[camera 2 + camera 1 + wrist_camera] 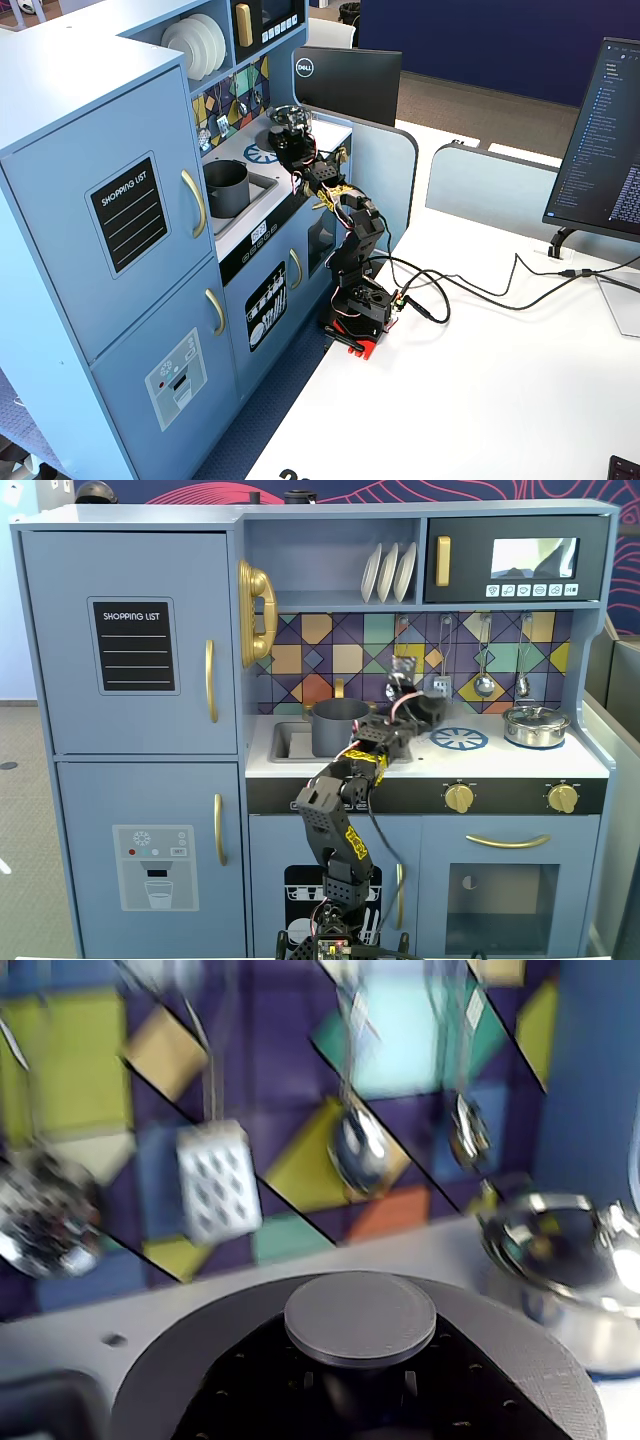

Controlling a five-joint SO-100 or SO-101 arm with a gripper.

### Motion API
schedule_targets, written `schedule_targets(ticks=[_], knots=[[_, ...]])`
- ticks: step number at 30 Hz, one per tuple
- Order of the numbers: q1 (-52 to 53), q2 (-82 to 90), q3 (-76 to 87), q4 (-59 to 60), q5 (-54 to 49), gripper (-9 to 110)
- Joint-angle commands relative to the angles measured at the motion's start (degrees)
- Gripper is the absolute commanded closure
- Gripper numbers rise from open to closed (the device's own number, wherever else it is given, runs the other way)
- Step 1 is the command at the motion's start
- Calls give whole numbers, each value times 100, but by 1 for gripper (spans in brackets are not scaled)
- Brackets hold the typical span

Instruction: Pick up the lid from the counter and put it on the gray recipient

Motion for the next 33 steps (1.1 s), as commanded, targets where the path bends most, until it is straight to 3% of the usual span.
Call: schedule_targets(ticks=[1, 14, 33], knots=[[-431, 606, -747, 360, -18, 102], [-1819, 773, -826, 1178, 70, 102], [-2514, 316, -554, 914, 308, 102]])
